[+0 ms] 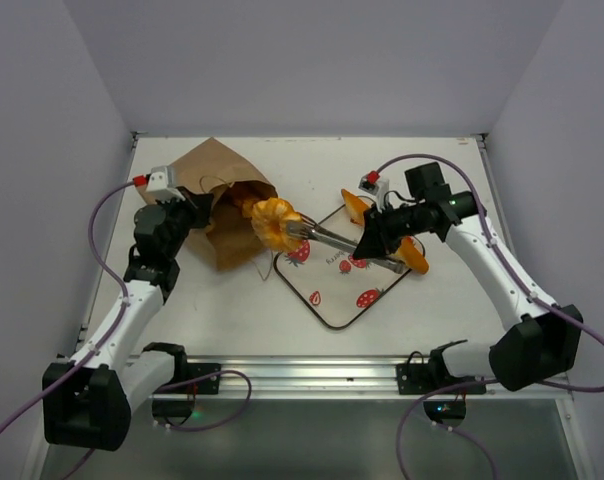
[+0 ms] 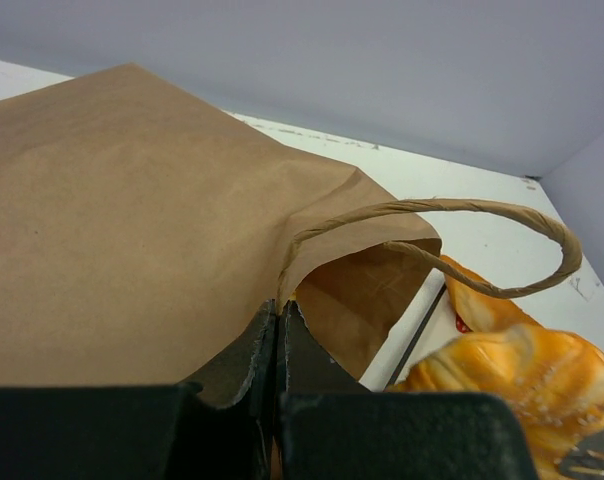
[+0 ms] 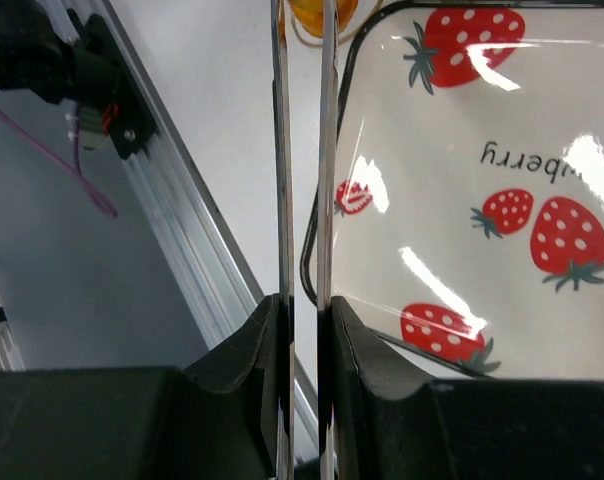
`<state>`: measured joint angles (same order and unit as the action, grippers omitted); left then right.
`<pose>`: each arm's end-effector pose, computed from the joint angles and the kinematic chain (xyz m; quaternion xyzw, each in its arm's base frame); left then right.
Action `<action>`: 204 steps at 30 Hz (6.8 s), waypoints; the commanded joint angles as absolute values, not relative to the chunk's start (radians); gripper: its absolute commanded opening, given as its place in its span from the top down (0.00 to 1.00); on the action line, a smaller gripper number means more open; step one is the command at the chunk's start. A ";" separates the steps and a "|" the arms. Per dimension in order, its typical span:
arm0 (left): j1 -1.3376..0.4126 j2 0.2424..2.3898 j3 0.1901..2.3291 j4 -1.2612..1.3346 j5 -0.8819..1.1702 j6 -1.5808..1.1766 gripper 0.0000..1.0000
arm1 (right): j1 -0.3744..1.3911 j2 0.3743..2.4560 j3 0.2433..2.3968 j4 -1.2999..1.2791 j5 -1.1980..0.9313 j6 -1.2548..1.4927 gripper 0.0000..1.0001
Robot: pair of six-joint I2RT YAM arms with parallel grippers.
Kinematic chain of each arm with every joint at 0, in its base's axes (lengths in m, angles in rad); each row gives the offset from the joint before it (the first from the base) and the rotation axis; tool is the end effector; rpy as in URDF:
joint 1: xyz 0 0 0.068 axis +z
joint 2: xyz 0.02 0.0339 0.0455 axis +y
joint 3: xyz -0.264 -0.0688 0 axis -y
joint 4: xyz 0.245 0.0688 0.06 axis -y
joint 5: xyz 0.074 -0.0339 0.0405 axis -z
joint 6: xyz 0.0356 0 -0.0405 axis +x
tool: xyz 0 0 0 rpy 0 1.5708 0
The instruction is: Take the fake bread out of the paper bag
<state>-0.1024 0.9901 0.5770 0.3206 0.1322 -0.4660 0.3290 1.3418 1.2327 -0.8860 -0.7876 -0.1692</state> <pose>0.2308 -0.0284 0.2807 -0.0896 0.7333 -0.2353 0.6315 0.2418 0.1092 0.3204 -0.3239 0.8313 0.3877 0.2320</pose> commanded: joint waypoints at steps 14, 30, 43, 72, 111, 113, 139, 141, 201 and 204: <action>-0.054 0.939 0.609 0.318 0.133 -0.397 1.00 | 0.015 1.287 1.246 -1.307 -0.756 -0.557 1.00; -0.054 0.822 0.522 0.272 0.133 -0.337 1.00 | -0.087 1.483 1.250 -1.289 -0.710 -0.503 0.97; -0.052 0.815 0.520 0.270 0.141 -0.333 1.00 | -0.152 1.534 1.281 -1.290 -0.759 -0.505 0.63; -0.054 0.815 0.540 0.265 0.152 -0.334 1.00 | -0.195 1.468 1.385 -1.339 -0.804 -0.545 0.51; -0.054 0.870 0.511 0.509 0.238 -0.857 1.00 | 0.548 1.721 1.585 -0.773 -0.594 0.100 0.55; -0.055 0.880 0.500 0.543 0.219 -0.897 1.00 | 0.549 1.746 1.595 -0.769 -0.565 0.127 0.55; -0.057 1.042 0.518 0.756 0.094 -0.976 1.00 | 0.500 1.930 1.781 -0.673 -0.396 0.308 0.54; -0.057 1.061 0.517 0.770 0.103 -0.986 1.00 | 0.494 1.953 1.793 -0.661 -0.413 0.317 0.54; -0.052 1.164 0.574 0.746 0.221 -0.807 1.00 | 0.417 1.892 1.660 -0.509 -0.830 0.422 1.00; -0.051 1.172 0.574 0.738 0.213 -0.795 1.00 | 0.414 1.829 1.618 -0.529 -0.828 0.381 1.00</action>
